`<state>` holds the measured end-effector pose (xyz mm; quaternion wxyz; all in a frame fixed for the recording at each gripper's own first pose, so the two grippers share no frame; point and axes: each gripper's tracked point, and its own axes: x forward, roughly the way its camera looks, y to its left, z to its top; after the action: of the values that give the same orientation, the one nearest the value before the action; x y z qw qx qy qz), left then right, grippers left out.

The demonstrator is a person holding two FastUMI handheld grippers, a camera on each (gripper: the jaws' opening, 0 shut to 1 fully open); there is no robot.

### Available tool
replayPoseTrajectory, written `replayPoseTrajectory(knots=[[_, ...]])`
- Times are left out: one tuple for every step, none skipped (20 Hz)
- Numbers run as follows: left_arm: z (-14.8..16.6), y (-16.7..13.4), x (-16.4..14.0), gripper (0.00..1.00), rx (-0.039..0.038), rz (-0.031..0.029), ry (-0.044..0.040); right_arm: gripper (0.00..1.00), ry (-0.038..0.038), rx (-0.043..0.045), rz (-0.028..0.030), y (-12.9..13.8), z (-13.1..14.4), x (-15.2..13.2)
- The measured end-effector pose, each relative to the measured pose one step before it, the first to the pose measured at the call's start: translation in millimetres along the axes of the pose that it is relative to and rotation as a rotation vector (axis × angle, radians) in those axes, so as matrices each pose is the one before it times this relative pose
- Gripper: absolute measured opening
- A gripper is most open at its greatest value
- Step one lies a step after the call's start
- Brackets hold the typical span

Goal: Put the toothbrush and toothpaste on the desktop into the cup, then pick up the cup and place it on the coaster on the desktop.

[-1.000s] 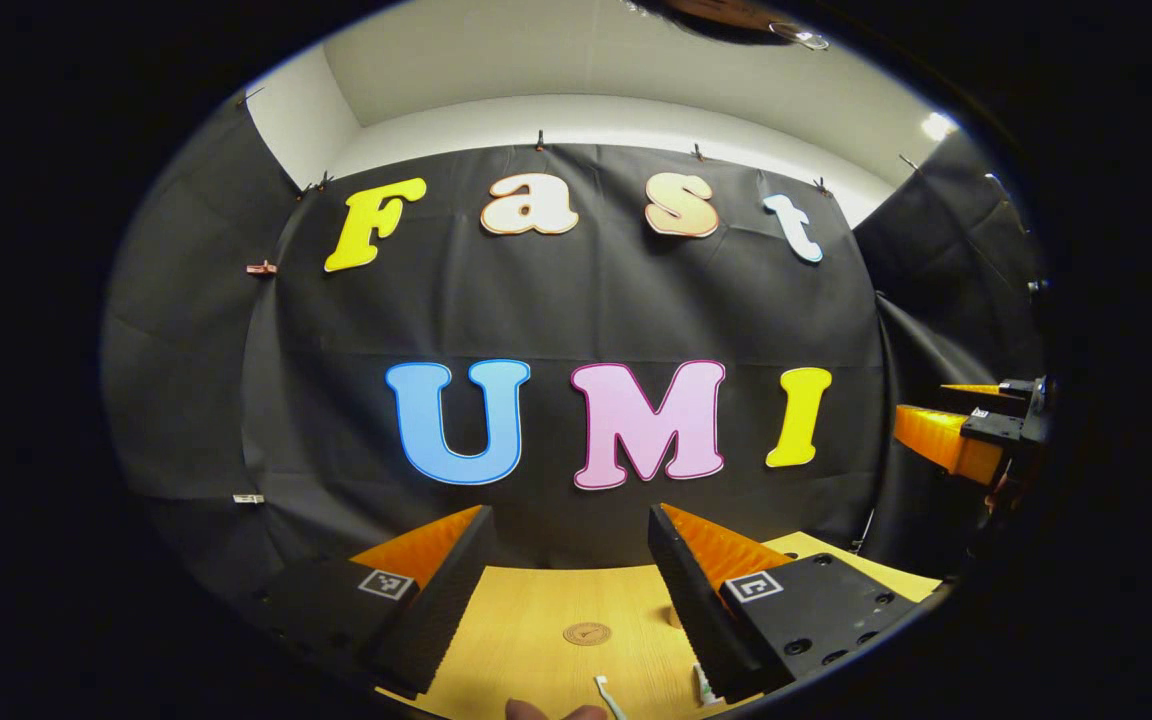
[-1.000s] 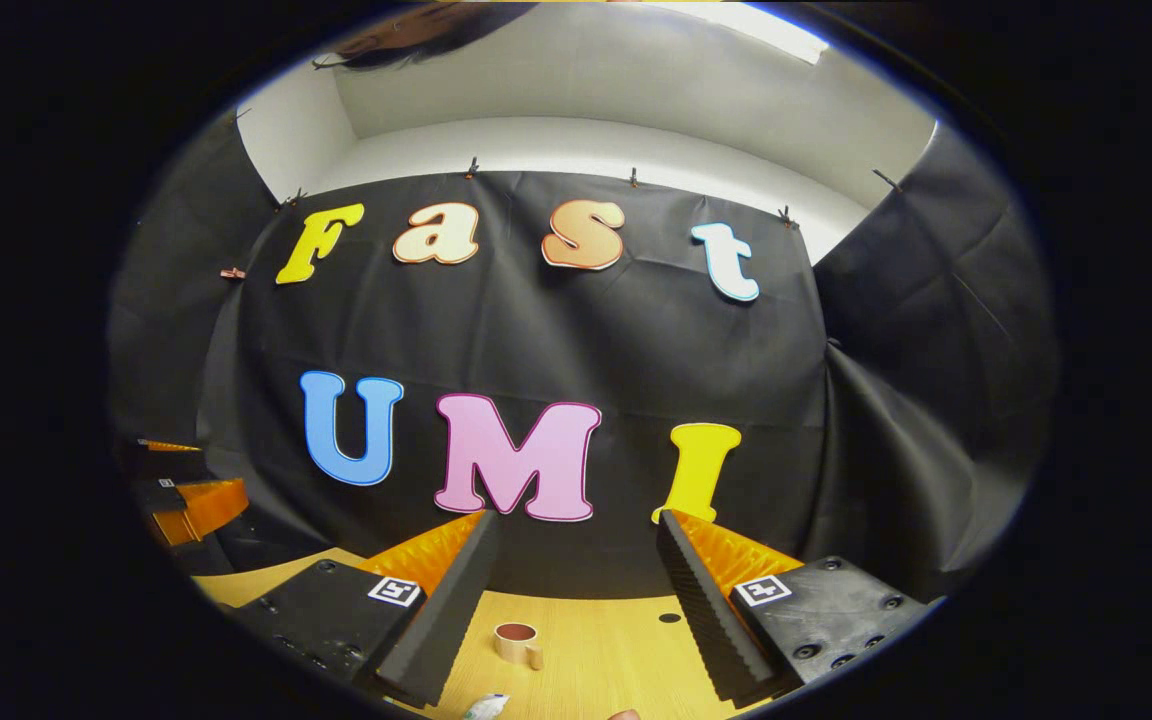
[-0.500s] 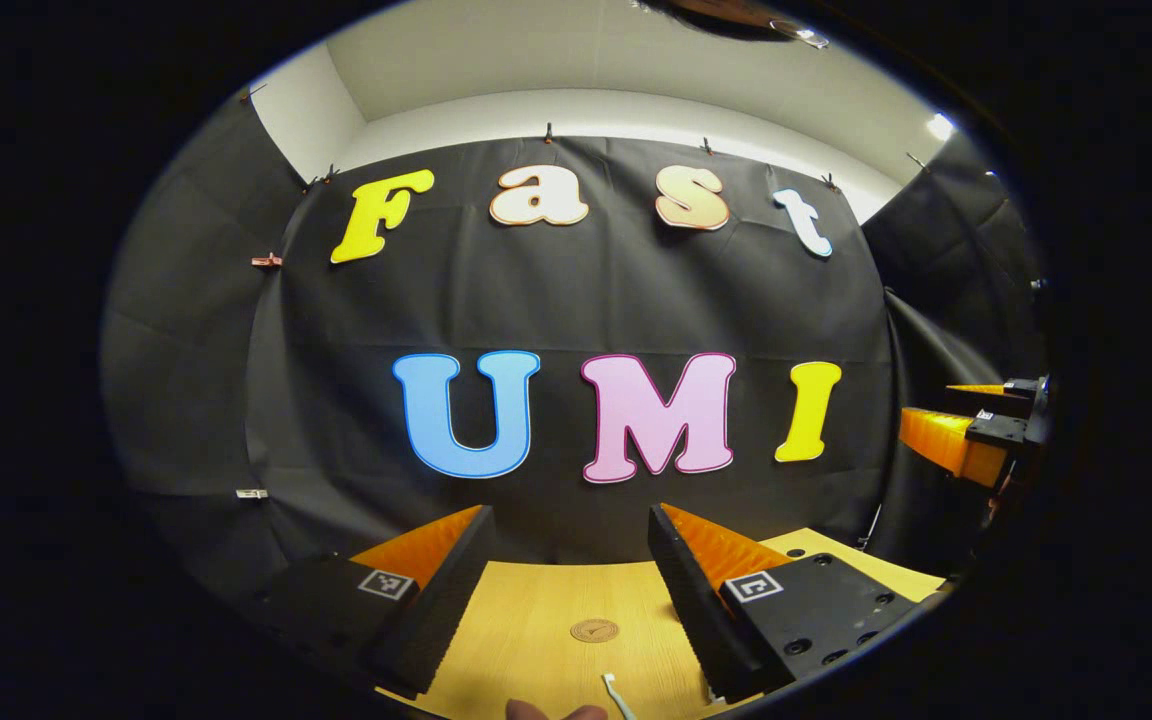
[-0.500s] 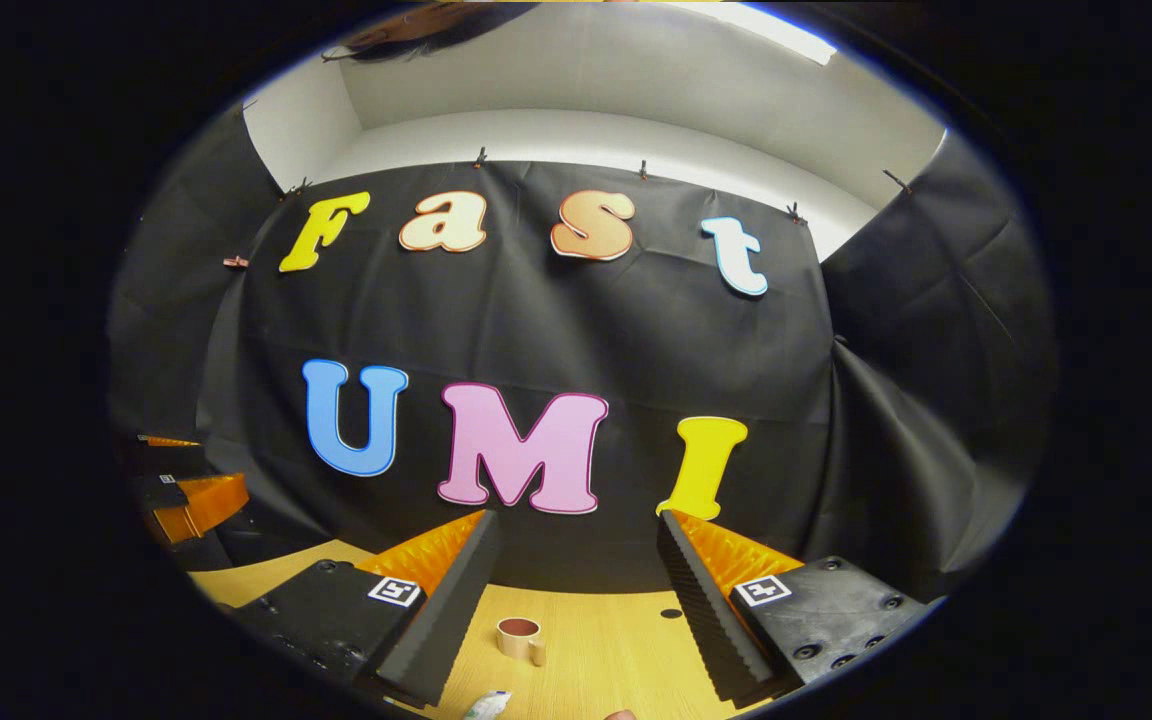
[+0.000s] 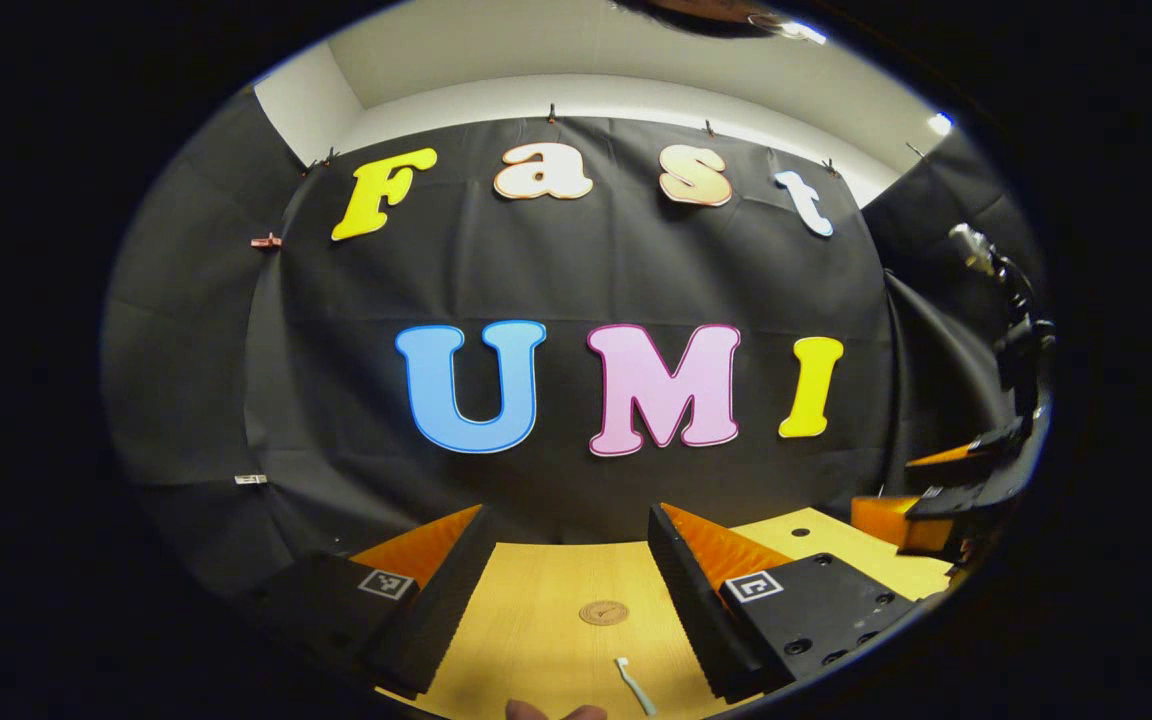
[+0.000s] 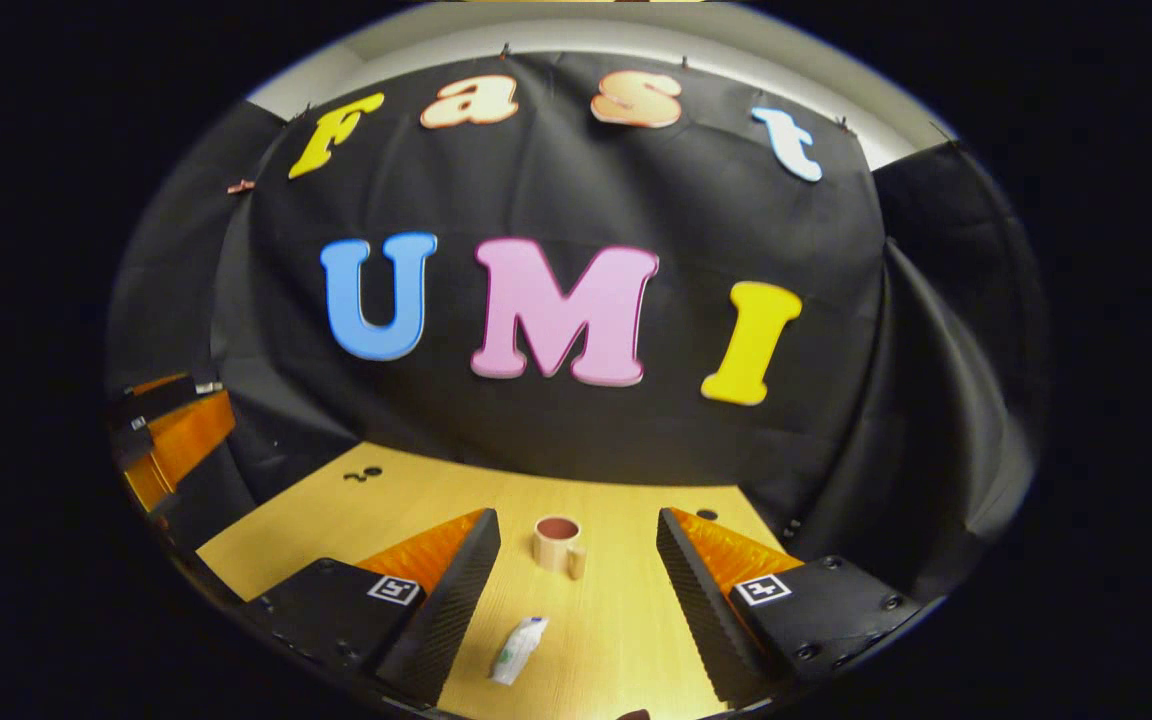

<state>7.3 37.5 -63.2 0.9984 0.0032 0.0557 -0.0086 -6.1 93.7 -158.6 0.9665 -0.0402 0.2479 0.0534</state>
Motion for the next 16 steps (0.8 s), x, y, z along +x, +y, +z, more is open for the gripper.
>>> replayPoseTrajectory(knots=[[-5.47, 3.61, 0.31, 0.97, 0.007, -0.00181, 0.0091, 0.97, 0.05961, -0.00237, 0.00829, 8.46, -20.43, 7.97], [-7.06, 3.66, -2.19, 0.97, 0.00769, -0.00212, 0.00893, 0.97, 0.05937, 0.00467, 0.00826, 8.47, -18.86, 10.56], [-6.46, 3.83, -1.13, 0.97, 0.00646, -0.00231, 0.01138, 0.96, 0.05239, 0.01415, 0.00597, 7.09, -18.81, 10.7], [-8.69, 3.48, 0.37, 0.97, 0.00306, -0.00182, 0.01243, 0.95, 0.05484, 0.0129, -0.00049, 6.71, -18.06, 13.06], [-8.12, 3.98, 1.09, 0.97, -0.001, -0.00117, 0.01576, 0.96, 0.05928, 0.00819, -0.00122, 5.5, -18.45, 13.18], [-9.56, 4.24, -0.8, 0.97, -0.0049, -0.00188, 0.01835, 0.95, 0.06865, 0.00461, -0.00993, 1.67, -19.08, 12.96], [-8.43, 3.98, 0.35, 0.97, -0.00679, 0.00049, 0.02077, 0.95, 0.07226, 0.00513, -0.00828, 4.07, -20.29, 14.13], [-8.63, 4.57, 1.78, 0.97, -0.00764, 0.00073, 0.01946, 0.96, 0.05889, 0.01245, -0.00397, 4.9, -16.86, 16.41], [-6.46, 4.72, 1.36, 0.97, -0.00709, 0.00204, 0.01536, 0.96, 0.05217, 0.01469, -0.00464, 4.74, -17.21, 18.63], [-6.66, 6.33, 0.71, 0.97, -0.00543, 0.00488, 0.01276, 0.96, 0.04729, 0.01209, -0.00099, -0.38, -11.74, 16.67], [-6.98, 5.54, 1.91, 0.97, -0.00481, 0.00578, 0.01534, 0.96, 0.05654, -0.00517, -0.01308, -0.63, -11.13, 16.87], [-8.22, 5.25, 2.9, 0.97, -0.0045, 0.00442, 0.01567, 0.96, 0.03202, -0.00512, -0.0134, 0.27, -8.19, 13.37], [-5.06, 5.29, 2.32, 0.97, -0.0044, 0.00665, 0.01269, 0.96, 0.02768, -0.01221, -0.01618, -1.15, -4.65, 14.2], [-5.83, 5.63, 2.05, 0.97, -0.00403, 0.00663, 0.00951, 0.95, 0.01643, -0.01598, -0.01271, 0.27, -3.95, 10.57], [-3.5, 4.45, 1.48, 0.97, 0.00185, 0.00847, 0.00764, 0.94, 0.02341, -0.0201, -0.01683, -0.5, -4.94, 11.72], [-2.25, 3.35, -0.36, 0.97, 0.00846, 0.01188, 0.00336, 0.91, 0.02047, -0.01368, -0.0121, -0.51, -3.2, 8.66]])
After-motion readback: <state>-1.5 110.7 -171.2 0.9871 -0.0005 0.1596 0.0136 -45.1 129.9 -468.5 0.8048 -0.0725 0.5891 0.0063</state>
